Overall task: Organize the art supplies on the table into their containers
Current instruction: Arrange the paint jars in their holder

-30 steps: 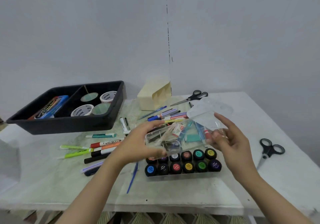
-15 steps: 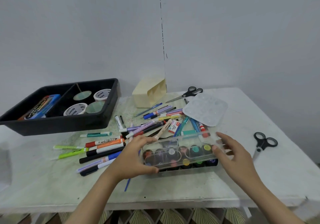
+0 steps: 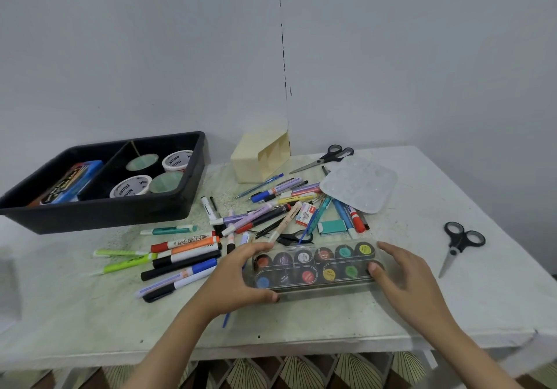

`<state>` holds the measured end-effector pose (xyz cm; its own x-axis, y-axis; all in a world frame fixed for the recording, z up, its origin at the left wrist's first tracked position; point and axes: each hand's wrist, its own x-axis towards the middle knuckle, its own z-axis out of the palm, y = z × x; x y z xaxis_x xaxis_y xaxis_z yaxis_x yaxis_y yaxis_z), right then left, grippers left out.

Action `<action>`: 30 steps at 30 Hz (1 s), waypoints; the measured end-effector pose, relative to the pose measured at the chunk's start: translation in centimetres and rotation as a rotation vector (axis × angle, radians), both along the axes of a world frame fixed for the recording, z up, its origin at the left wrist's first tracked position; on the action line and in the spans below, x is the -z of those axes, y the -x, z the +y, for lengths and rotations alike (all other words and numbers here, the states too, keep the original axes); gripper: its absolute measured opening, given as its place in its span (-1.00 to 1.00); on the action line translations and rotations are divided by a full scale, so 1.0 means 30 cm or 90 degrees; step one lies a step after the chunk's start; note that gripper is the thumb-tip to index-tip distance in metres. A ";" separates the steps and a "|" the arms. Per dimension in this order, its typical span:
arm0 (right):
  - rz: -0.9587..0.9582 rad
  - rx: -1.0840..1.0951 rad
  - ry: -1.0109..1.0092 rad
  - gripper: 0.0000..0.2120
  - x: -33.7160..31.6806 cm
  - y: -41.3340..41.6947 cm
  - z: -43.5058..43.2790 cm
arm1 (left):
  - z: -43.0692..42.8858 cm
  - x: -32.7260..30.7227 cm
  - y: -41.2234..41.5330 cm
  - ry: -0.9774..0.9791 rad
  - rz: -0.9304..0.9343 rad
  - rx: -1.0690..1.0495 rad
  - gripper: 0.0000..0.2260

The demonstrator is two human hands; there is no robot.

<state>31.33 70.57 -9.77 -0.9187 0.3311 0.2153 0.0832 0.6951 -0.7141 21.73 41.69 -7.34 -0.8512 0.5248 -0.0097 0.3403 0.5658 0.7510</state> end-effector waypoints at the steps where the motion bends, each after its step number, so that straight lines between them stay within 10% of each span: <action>1: 0.002 0.000 0.001 -0.26 0.001 0.001 -0.002 | -0.001 0.002 -0.001 -0.004 -0.001 -0.002 -0.30; 20: 0.011 0.047 0.112 -0.41 -0.003 -0.031 -0.058 | 0.004 0.085 -0.066 0.080 0.130 -0.106 -0.09; 30: -0.025 0.102 0.124 -0.12 0.027 -0.038 -0.071 | 0.020 0.109 -0.138 0.222 0.161 -0.312 0.12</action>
<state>32.47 68.42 -10.58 -0.8577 0.5046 0.0985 0.2109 0.5202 -0.8276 25.87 42.28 -10.61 -0.9895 0.0767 0.1223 0.1222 0.8964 0.4262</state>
